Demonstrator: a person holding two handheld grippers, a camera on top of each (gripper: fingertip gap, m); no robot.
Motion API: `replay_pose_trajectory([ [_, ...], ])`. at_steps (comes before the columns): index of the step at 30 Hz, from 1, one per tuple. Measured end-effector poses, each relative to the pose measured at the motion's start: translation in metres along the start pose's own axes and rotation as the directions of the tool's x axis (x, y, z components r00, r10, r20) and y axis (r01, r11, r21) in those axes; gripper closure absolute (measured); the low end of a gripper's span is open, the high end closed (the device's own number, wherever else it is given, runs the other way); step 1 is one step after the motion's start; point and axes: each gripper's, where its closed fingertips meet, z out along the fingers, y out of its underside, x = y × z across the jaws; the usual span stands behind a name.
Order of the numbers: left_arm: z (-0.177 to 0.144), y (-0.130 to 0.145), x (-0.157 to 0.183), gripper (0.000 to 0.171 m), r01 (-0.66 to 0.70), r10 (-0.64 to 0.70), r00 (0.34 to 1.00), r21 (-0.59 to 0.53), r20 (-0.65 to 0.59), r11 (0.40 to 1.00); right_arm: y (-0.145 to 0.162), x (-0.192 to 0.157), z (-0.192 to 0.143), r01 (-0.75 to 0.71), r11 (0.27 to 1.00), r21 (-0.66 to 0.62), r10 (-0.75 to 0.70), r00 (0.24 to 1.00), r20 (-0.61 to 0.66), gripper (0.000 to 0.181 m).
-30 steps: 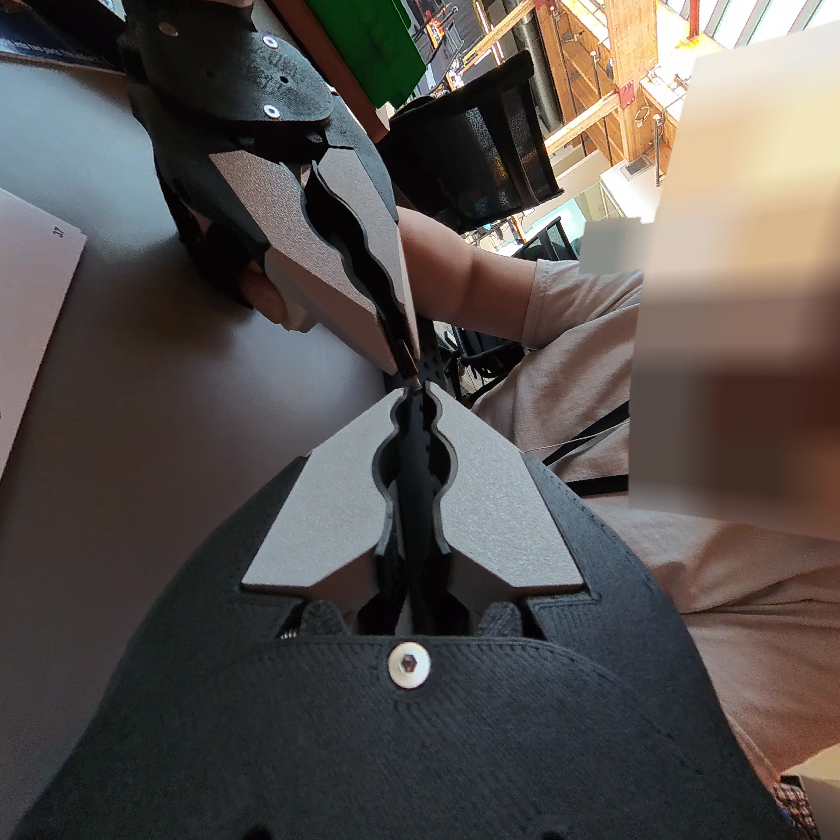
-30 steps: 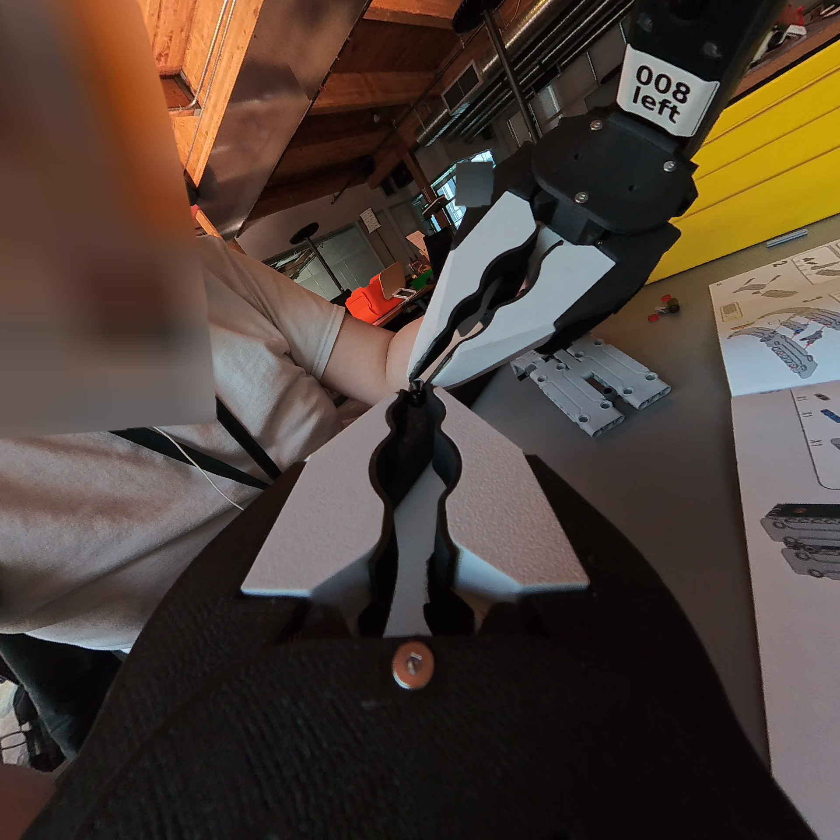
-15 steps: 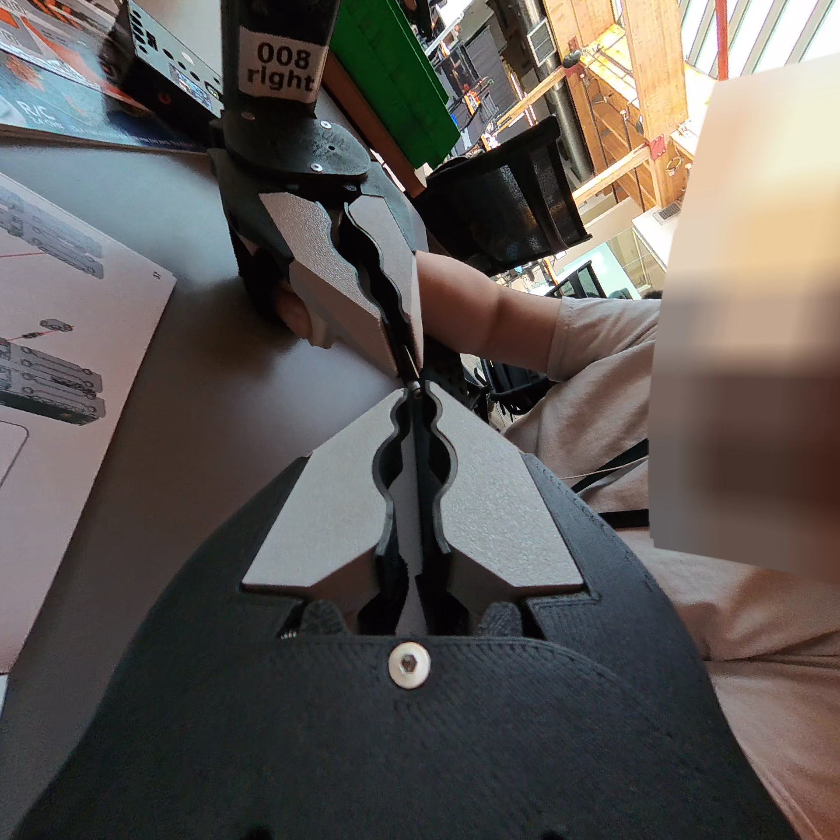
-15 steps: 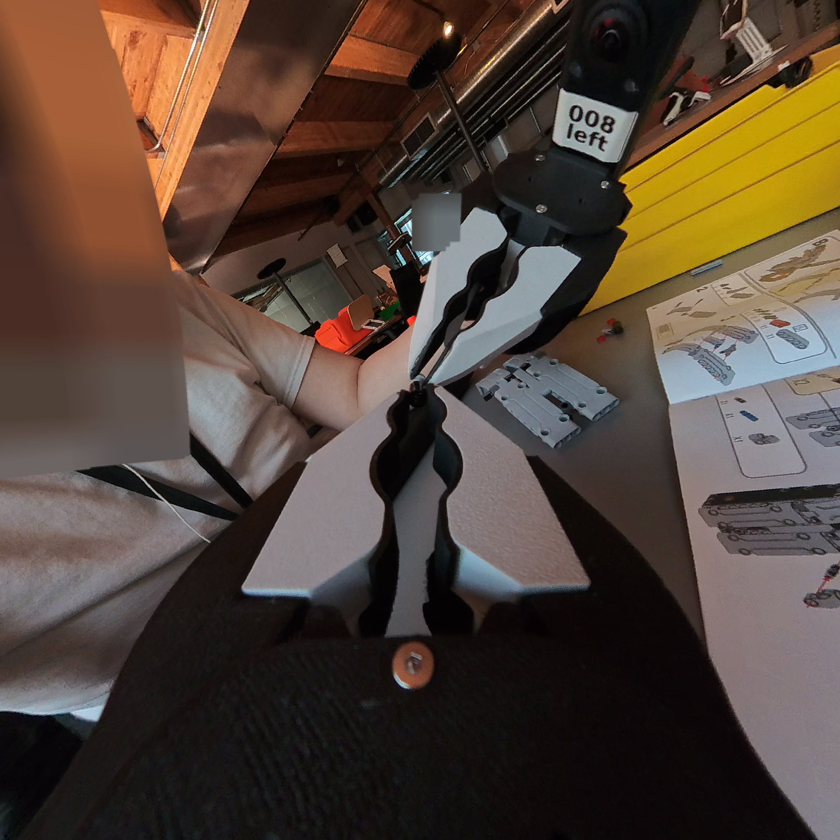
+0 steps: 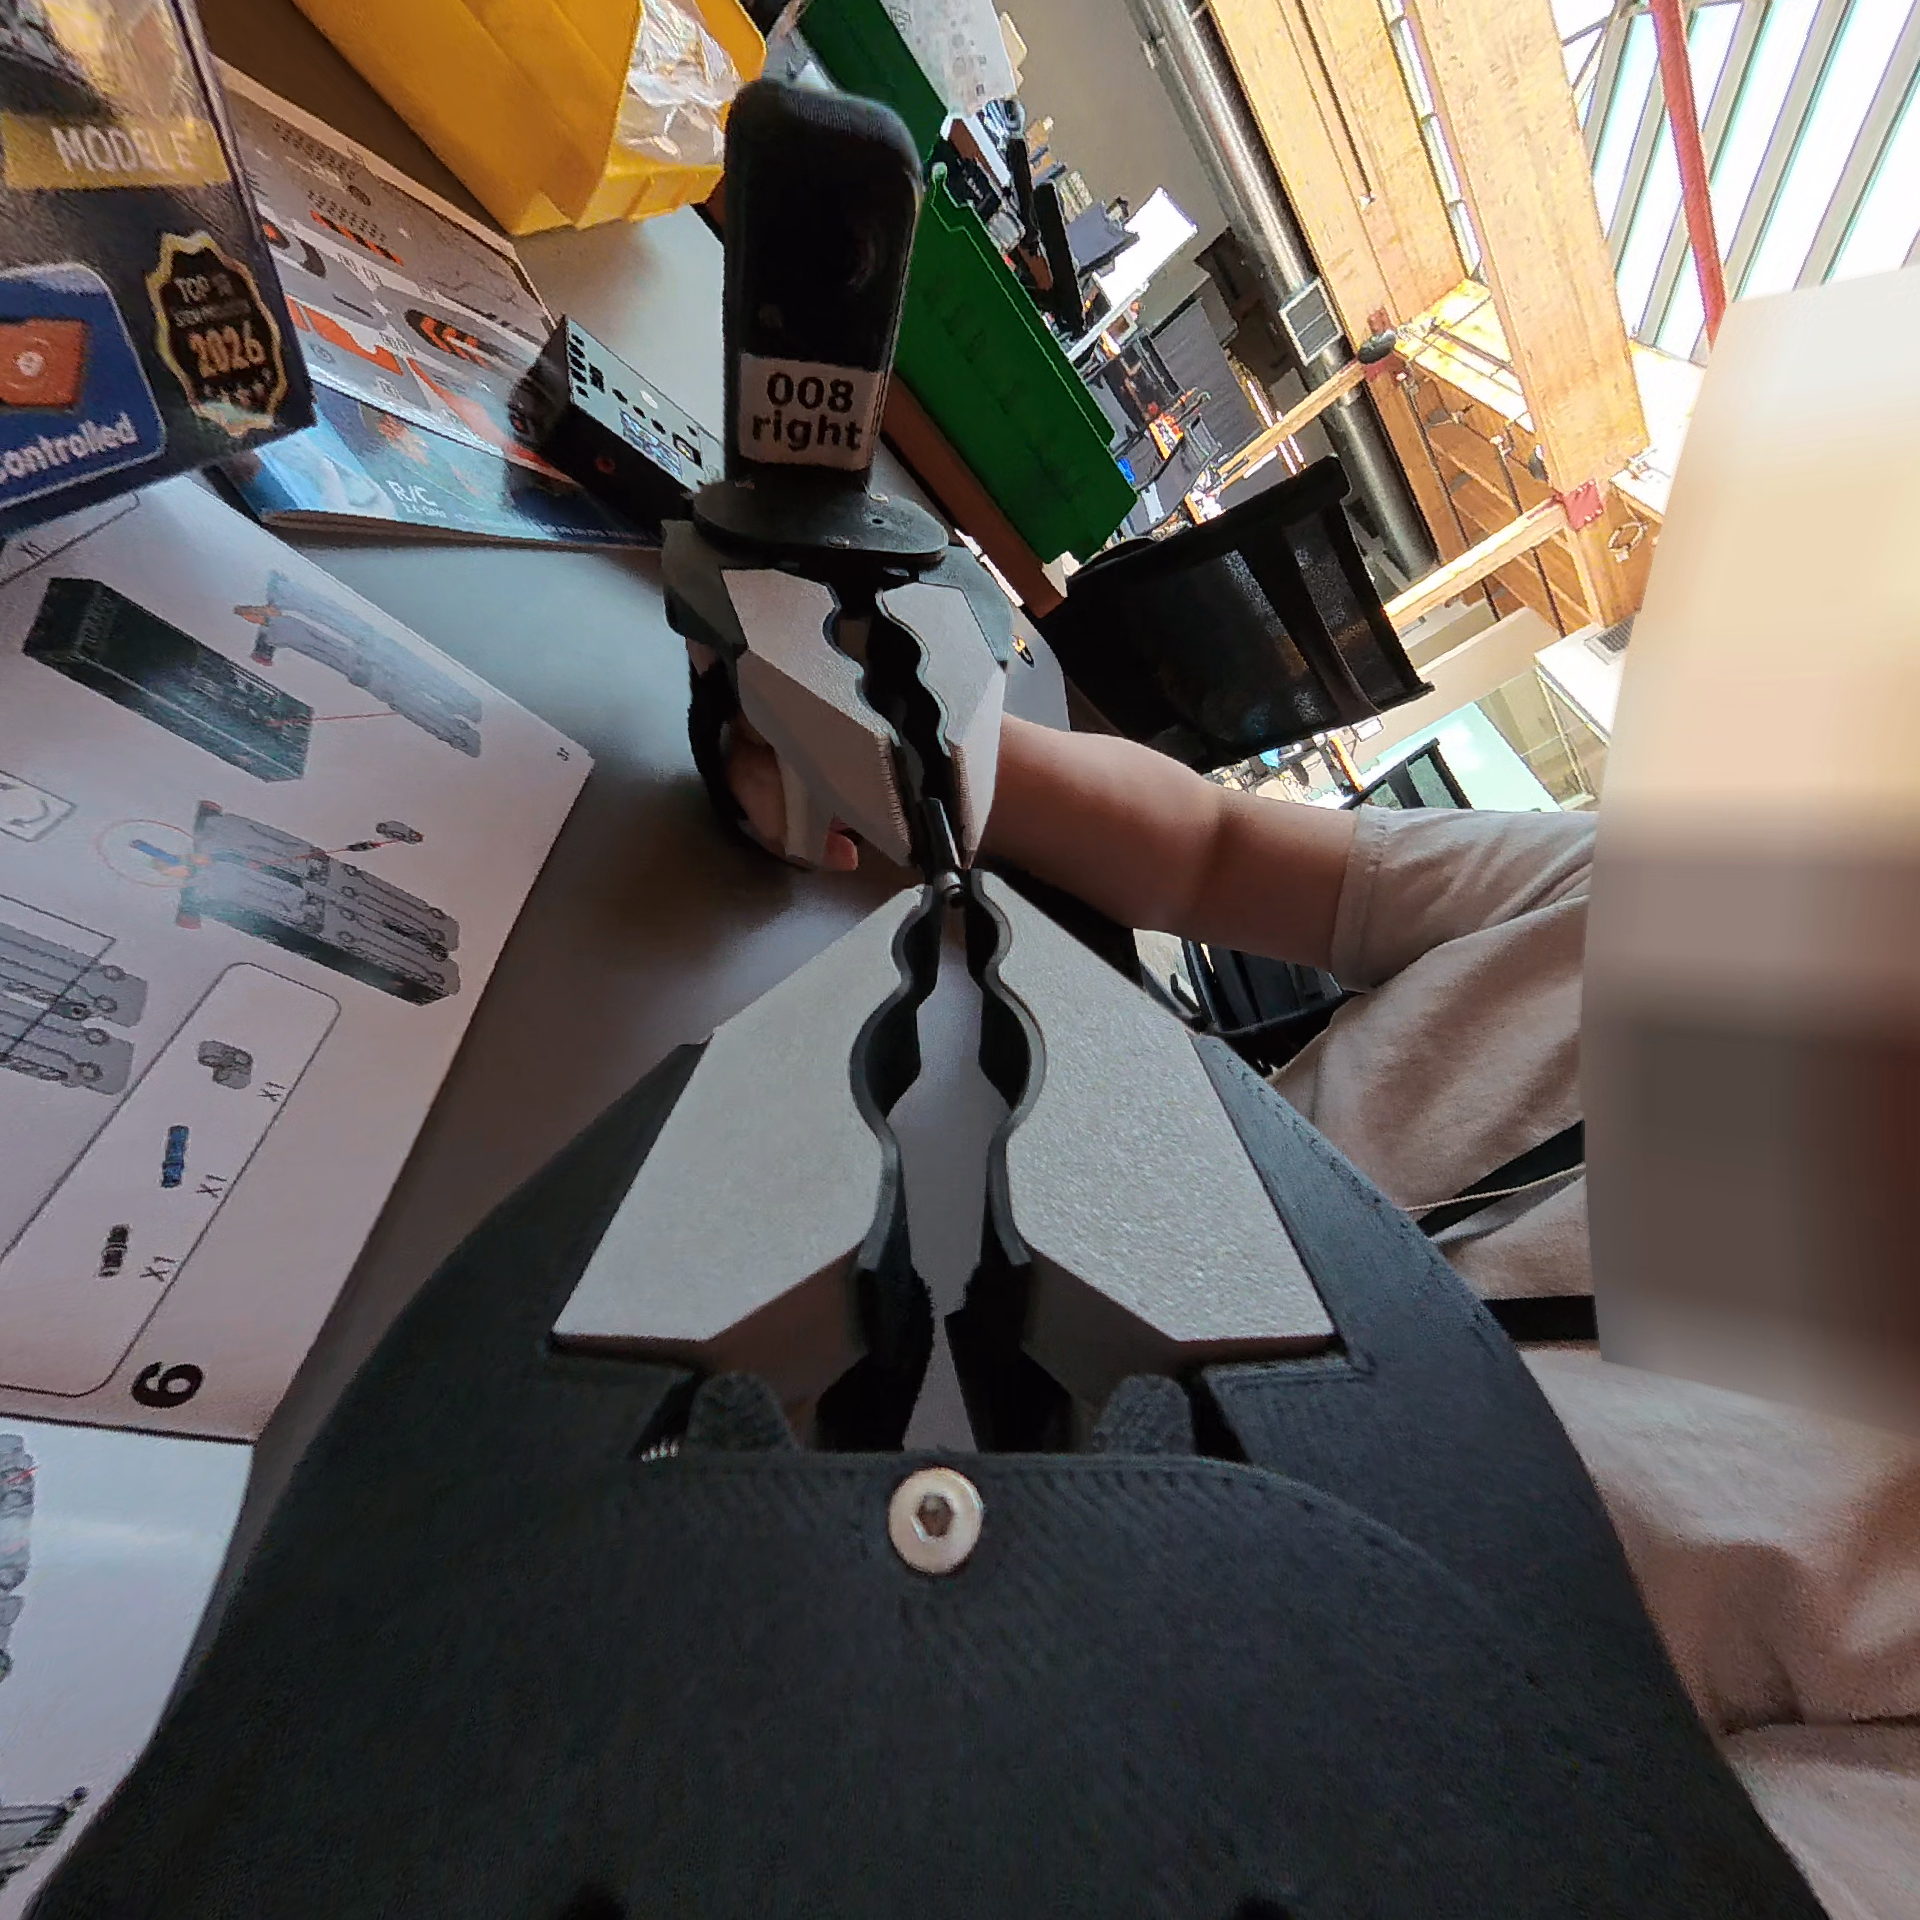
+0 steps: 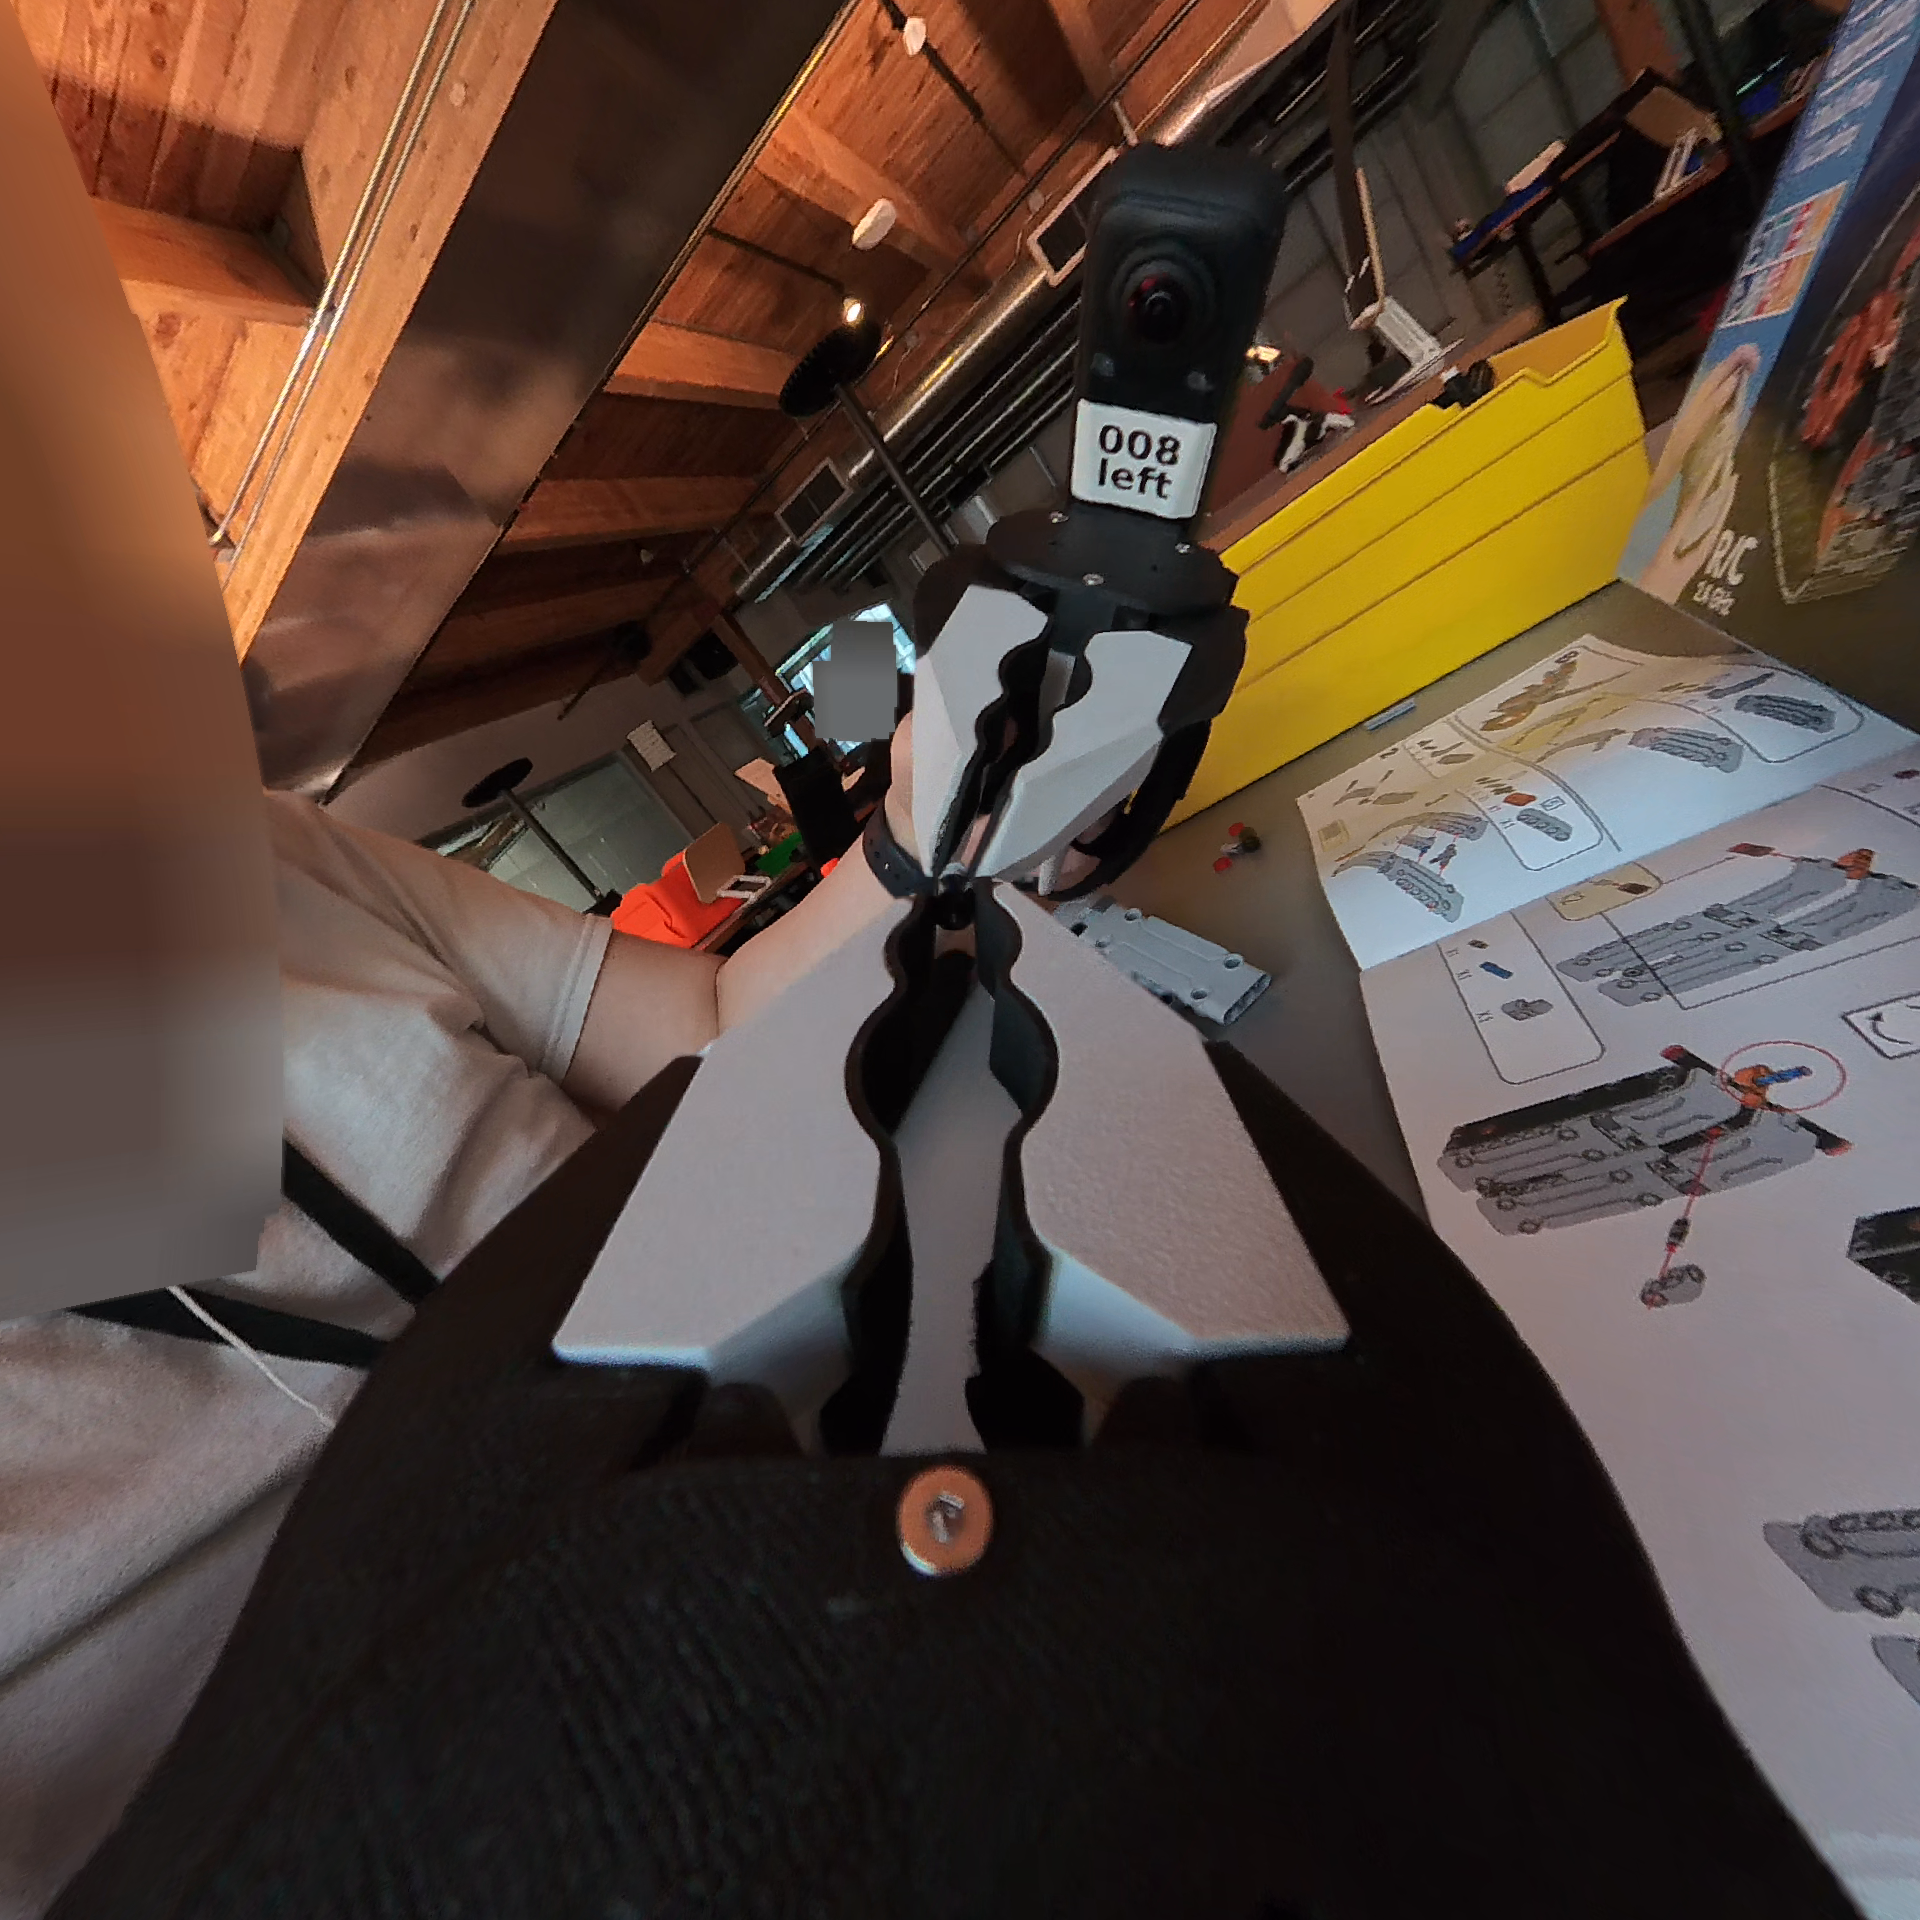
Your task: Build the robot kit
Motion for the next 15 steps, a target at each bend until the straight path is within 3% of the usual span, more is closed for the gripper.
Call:
replay_pose_trajectory([
  [6,-0.003,-0.01,-0.004,0.17,-0.016,0.015,1.0,0.066,0.02,0.998,-0.015,0.008,0.001,-0.063,0.988,0.138,0.069,0.997,-0.034,0.176],
  [15,0.001,-0.003,0.0,0.17,0.039,-0.037,0.998,0.035,-0.049,0.999,-0.008,0.004,0.0,-0.038,0.997,0.063,0.039,0.999,-0.013,0.176],
])
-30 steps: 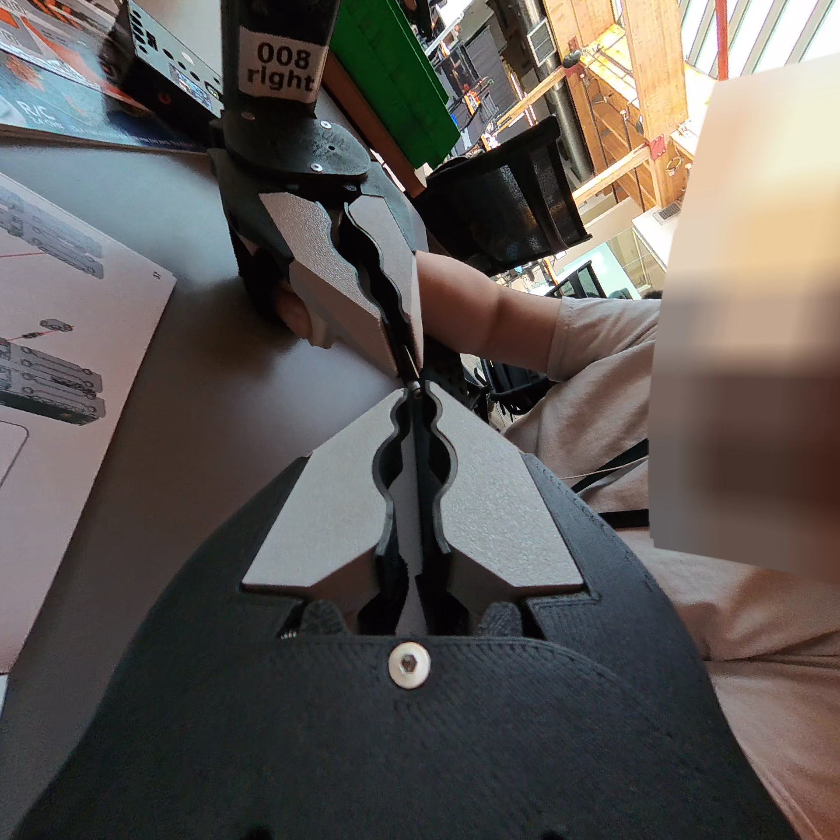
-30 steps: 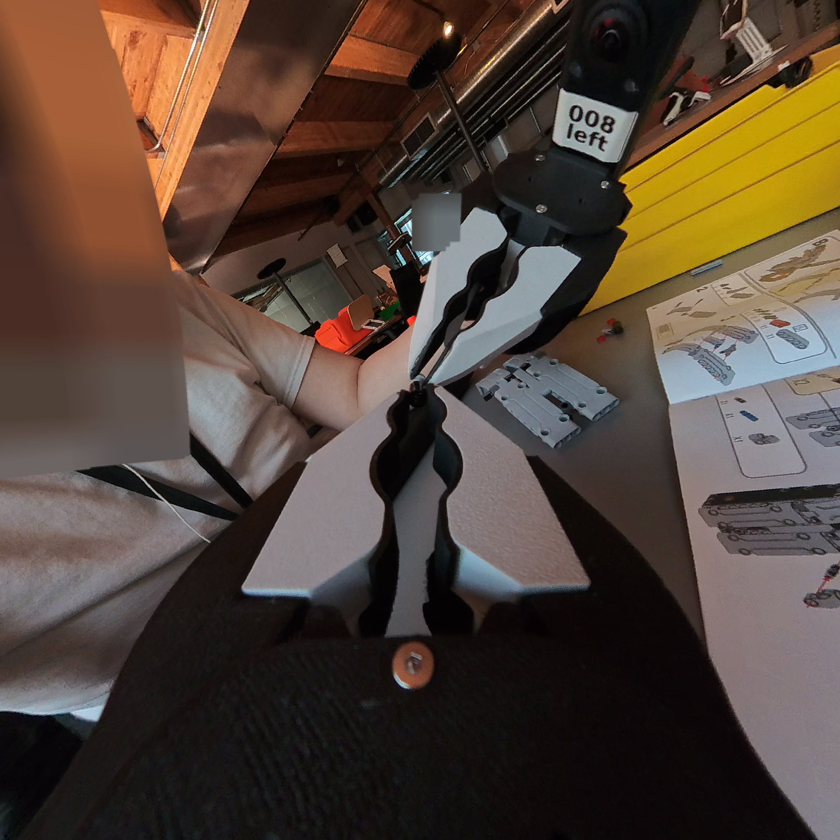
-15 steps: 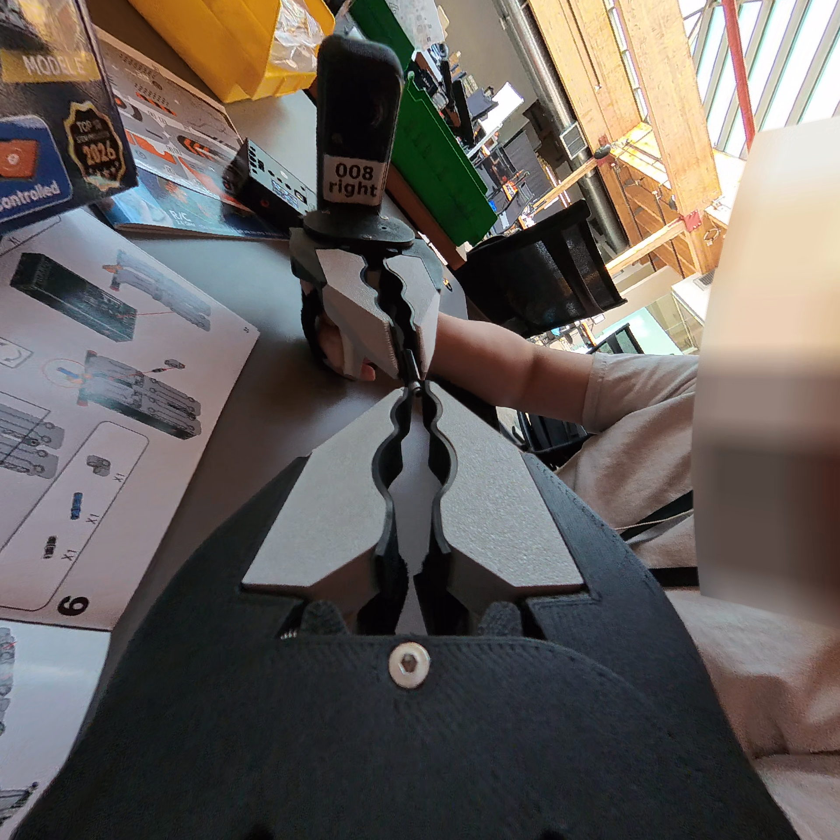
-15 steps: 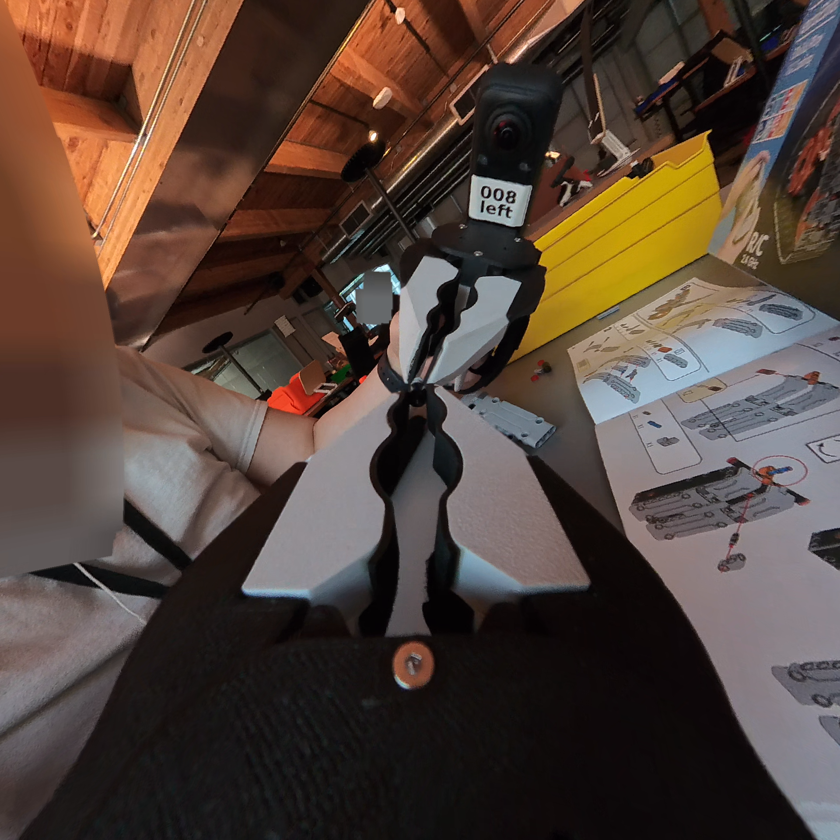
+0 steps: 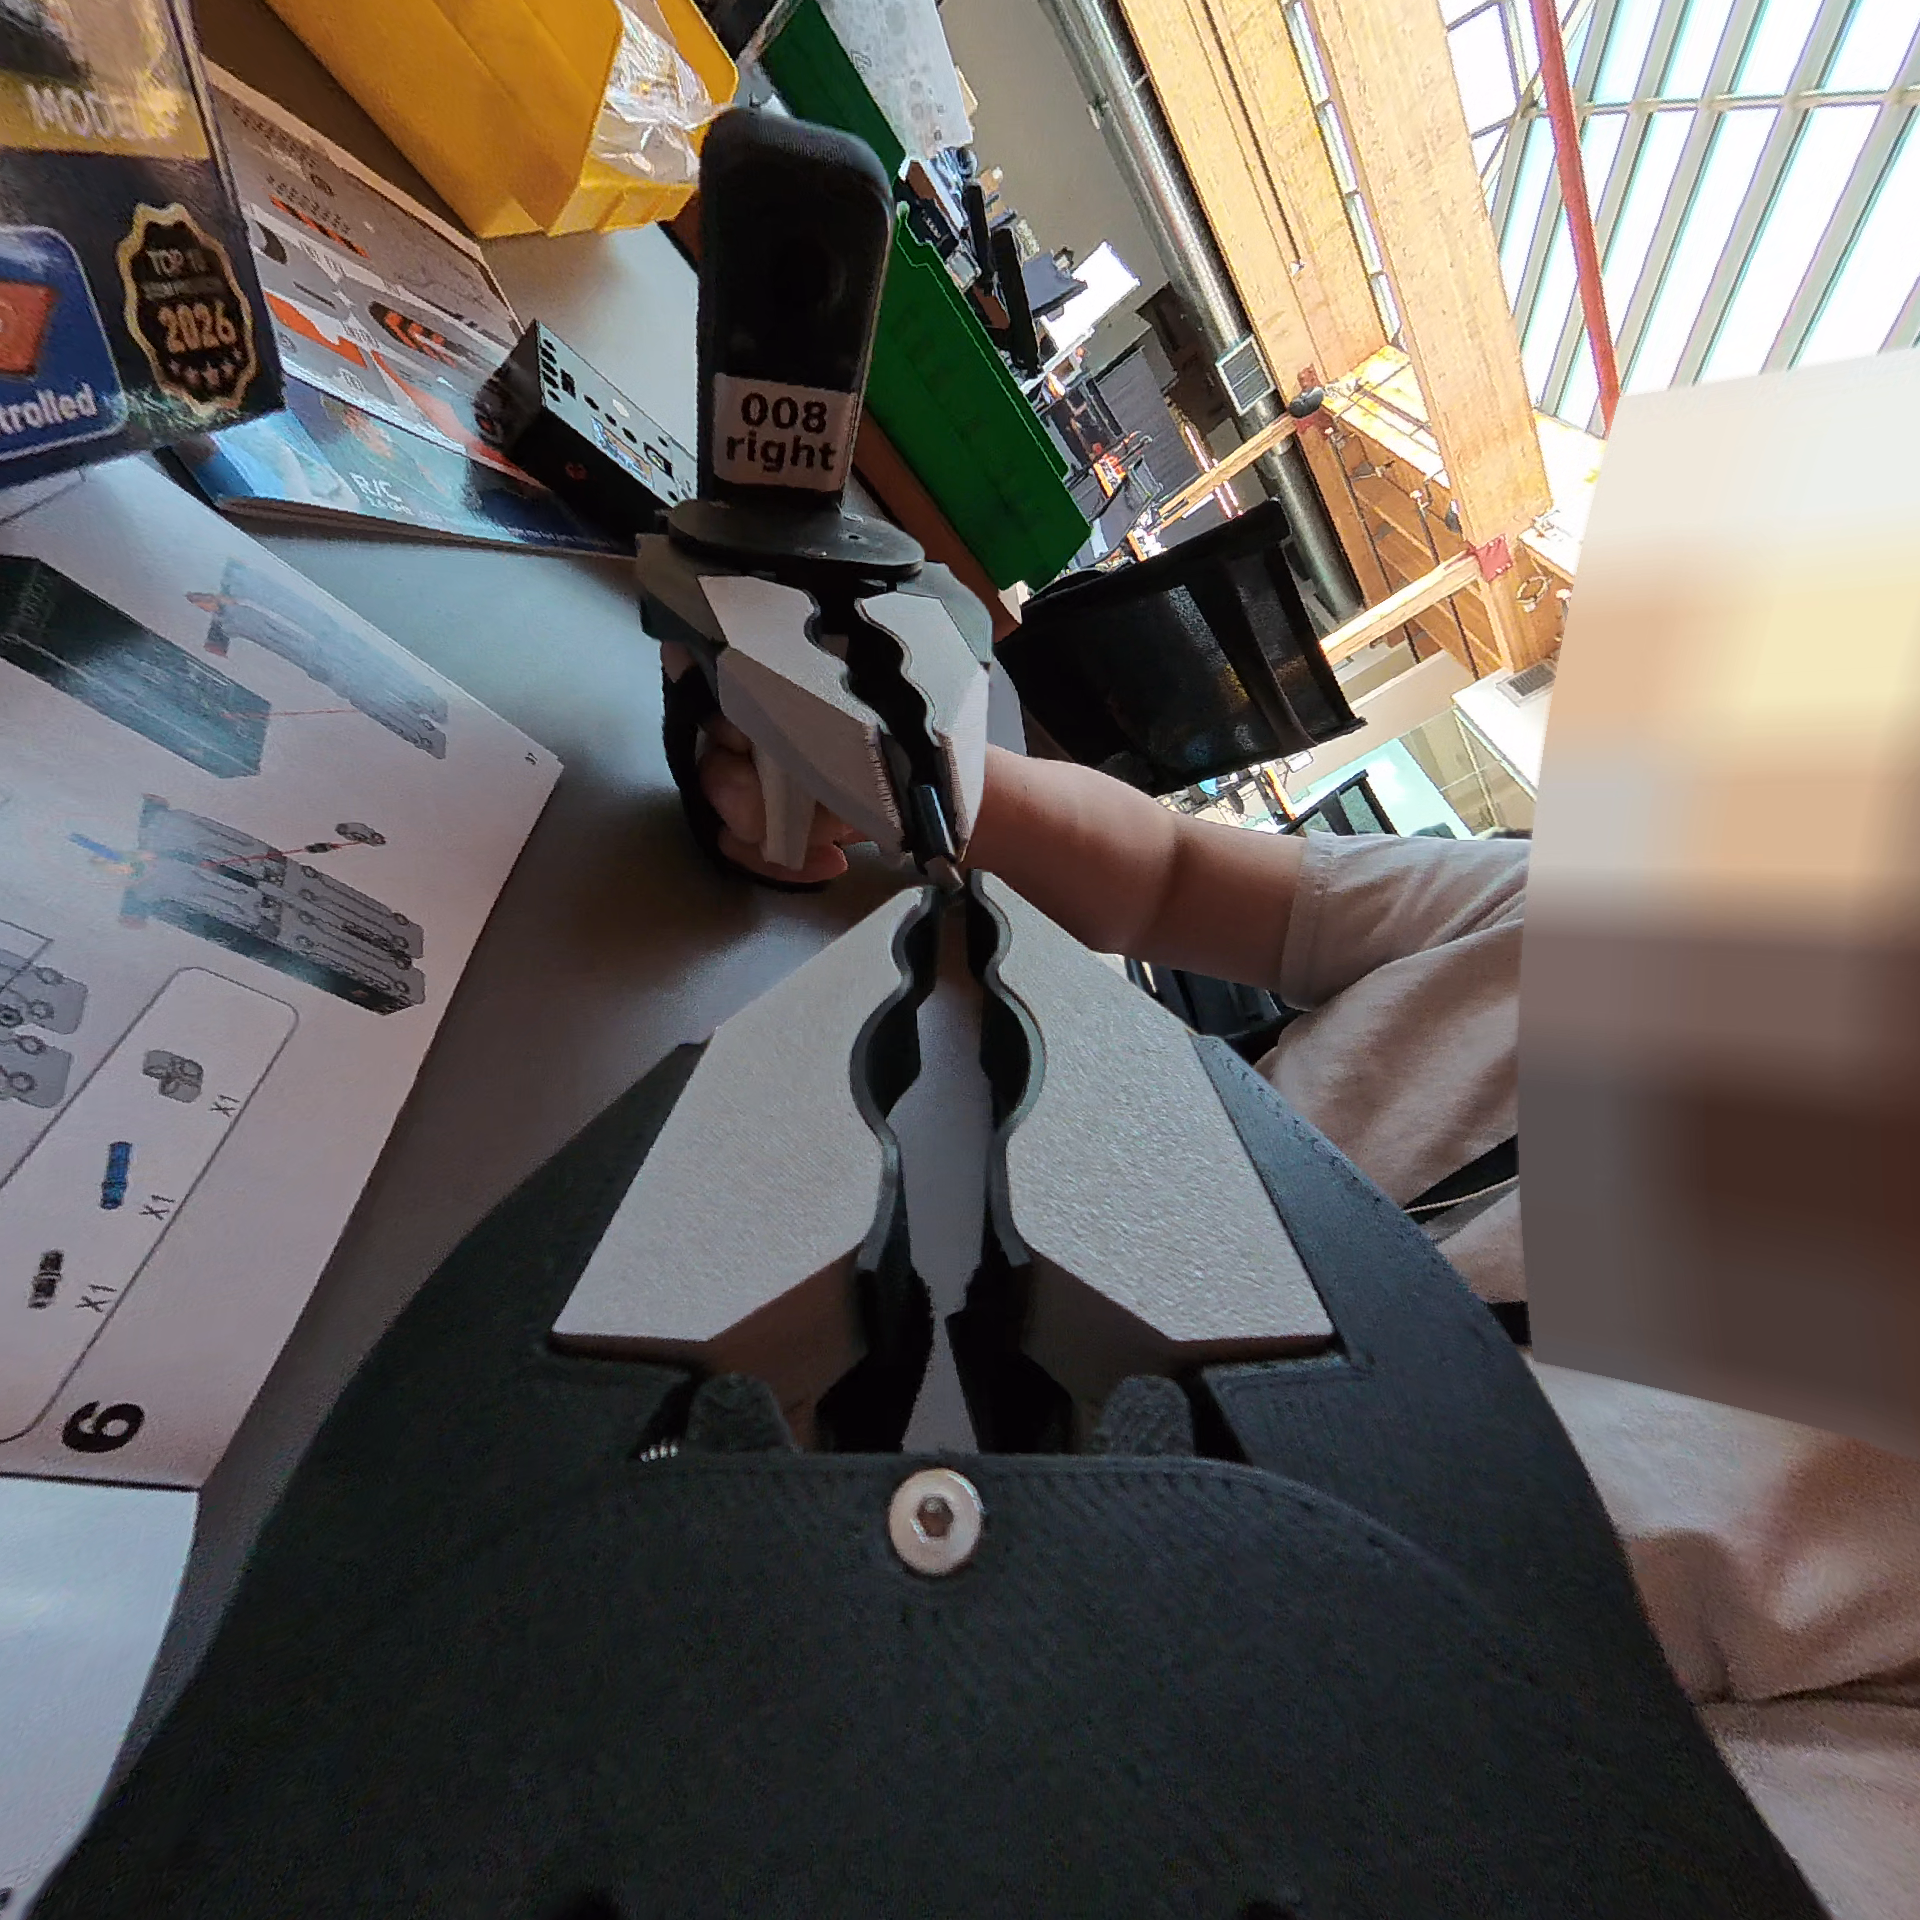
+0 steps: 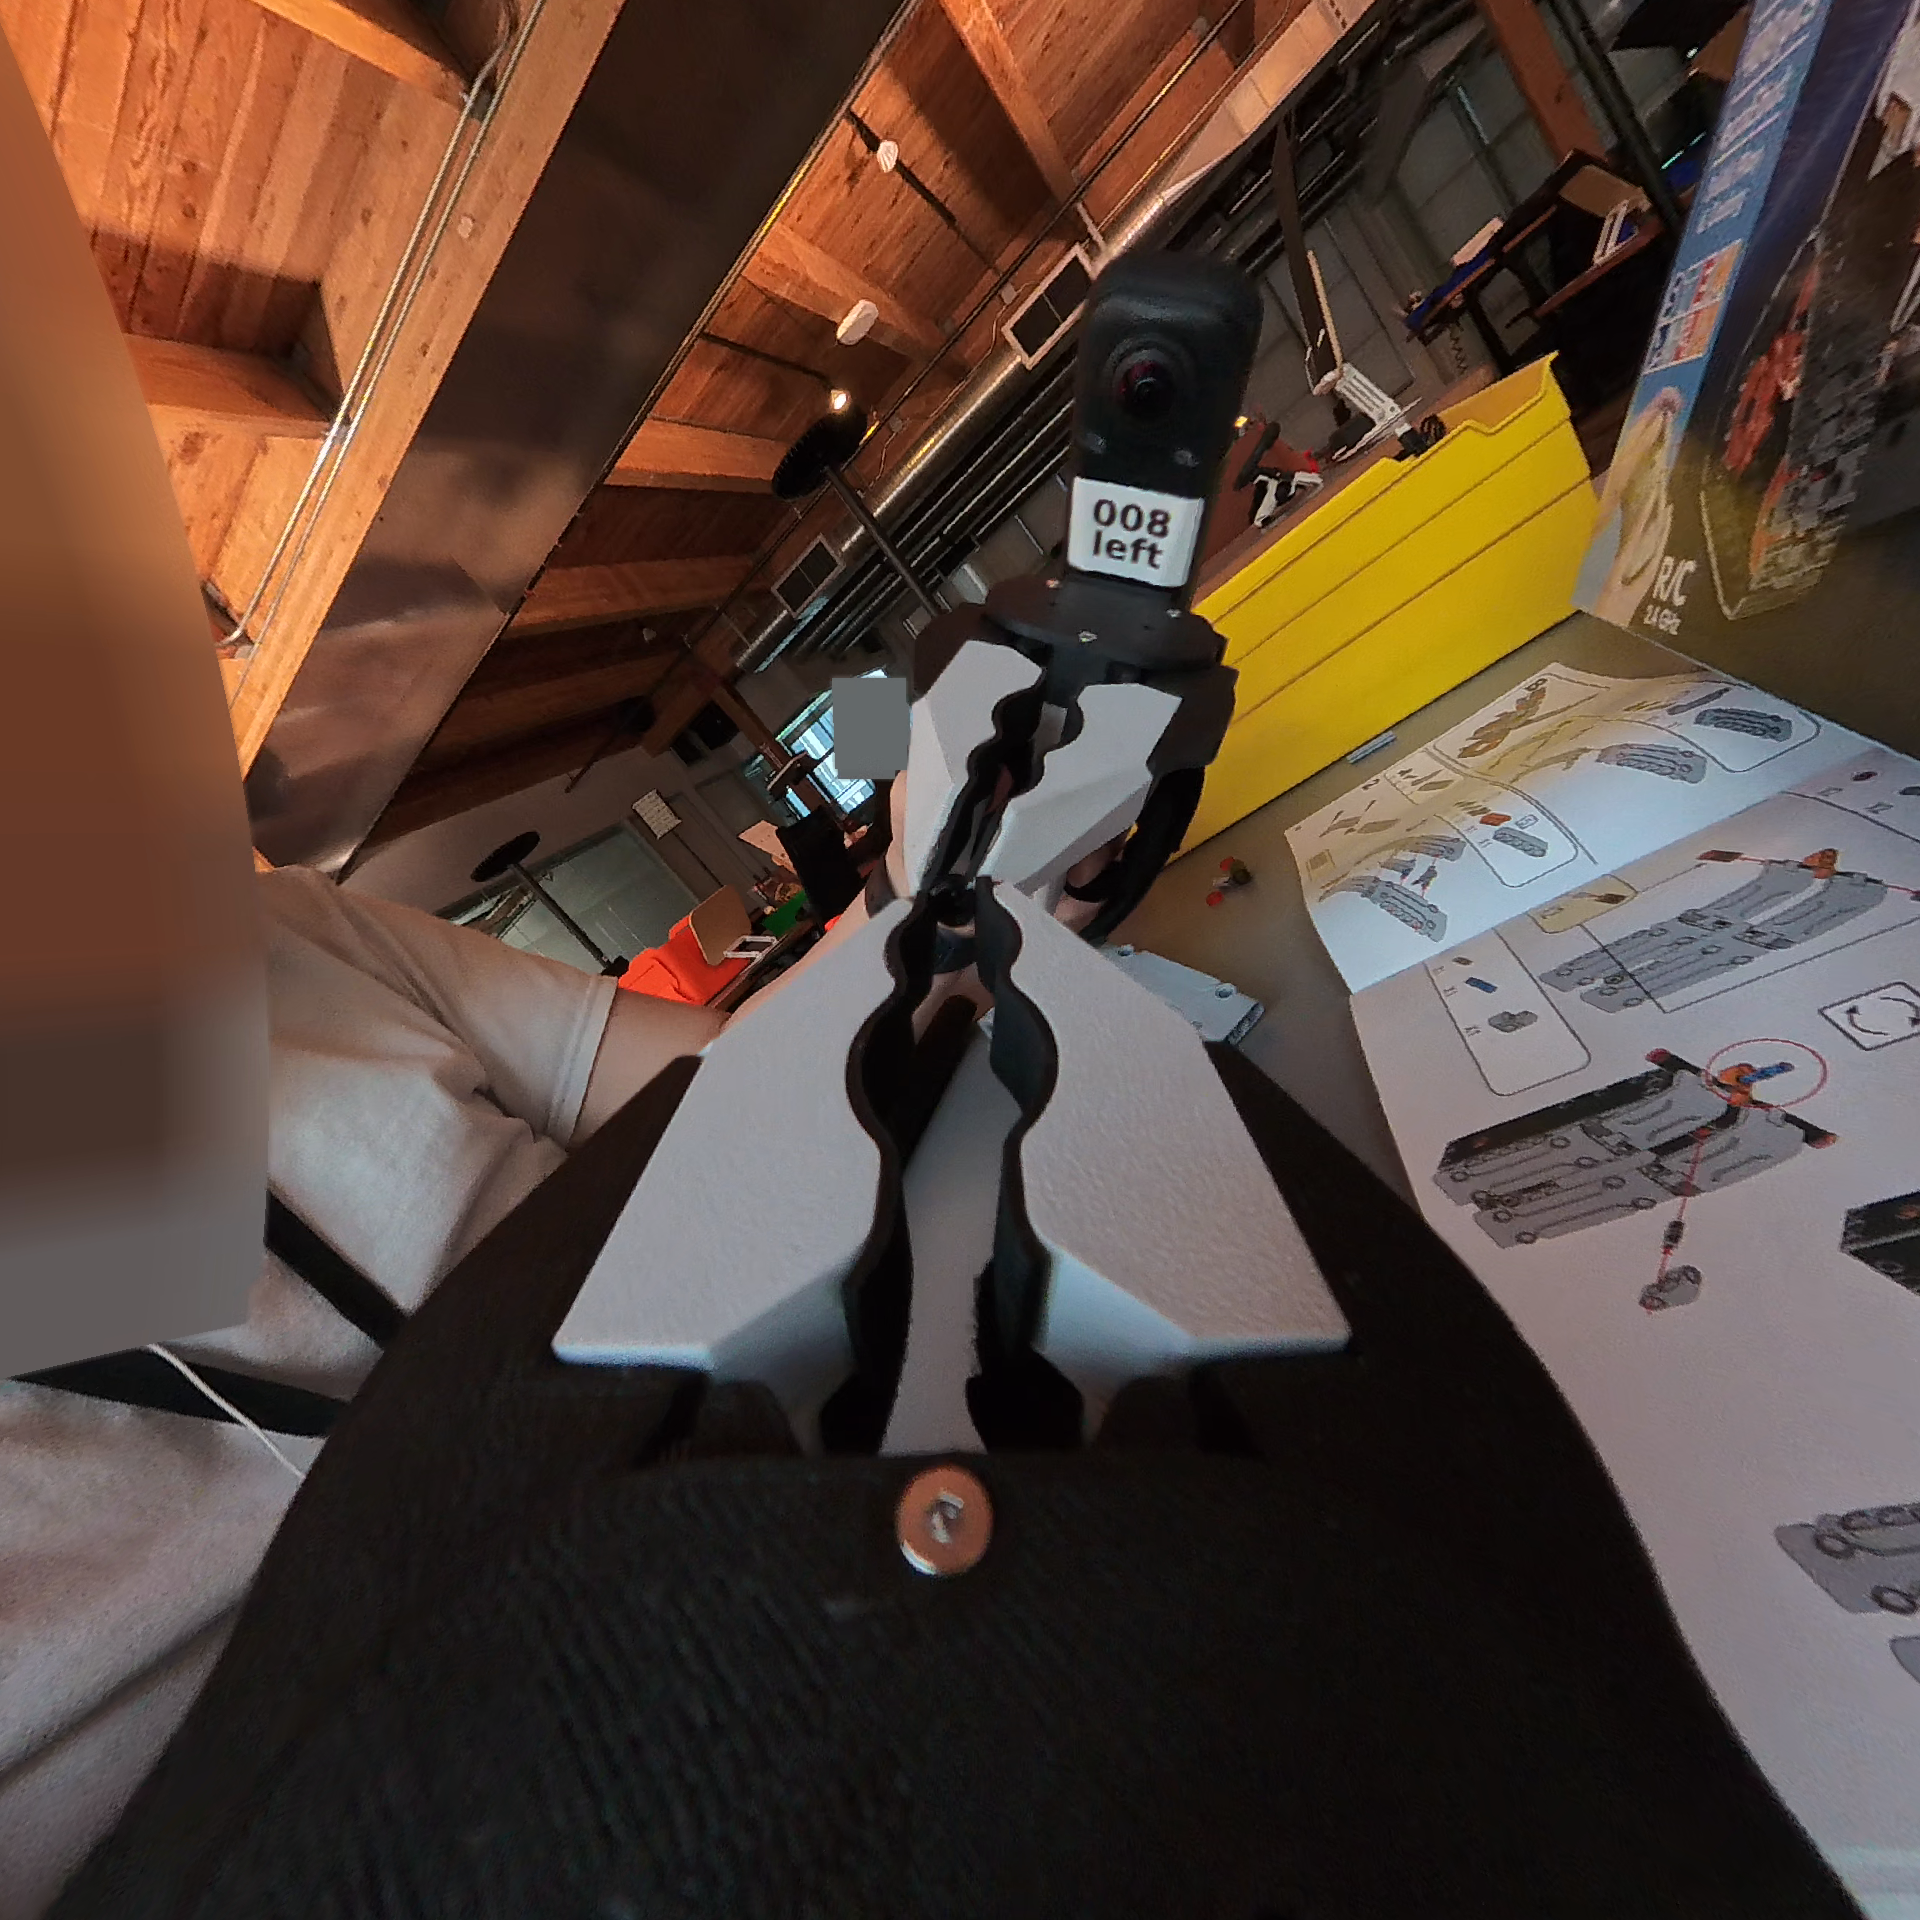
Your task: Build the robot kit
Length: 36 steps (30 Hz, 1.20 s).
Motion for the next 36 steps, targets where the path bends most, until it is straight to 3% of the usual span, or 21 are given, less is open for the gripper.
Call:
replay_pose_trajectory([
  [8,0.006,0.017,0.013,0.17,0.047,-0.057,0.994,-0.105,-0.092,0.993,0.015,-0.016,0.001,0.043,0.994,-0.1,-0.032,0.994,0.108,0.176],
  [15,0.012,0.029,0.027,0.17,0.025,-0.055,0.985,-0.181,-0.162,0.983,0.025,-0.032,0.002,0.001,0.986,-0.165,0.036,0.975,0.22,0.175],
  [25,0.016,0.031,0.028,0.17,0.092,-0.137,0.963,-0.195,-0.231,0.976,0.029,-0.035,-0.002,0.002,0.979,-0.205,0.048,0.97,0.24,0.175],
  [36,0.014,0.024,0.022,0.171,0.117,-0.149,0.962,-0.148,-0.229,0.982,0.024,-0.029,-0.004,0.075,0.983,-0.17,-0.042,0.981,0.19,0.176],
])
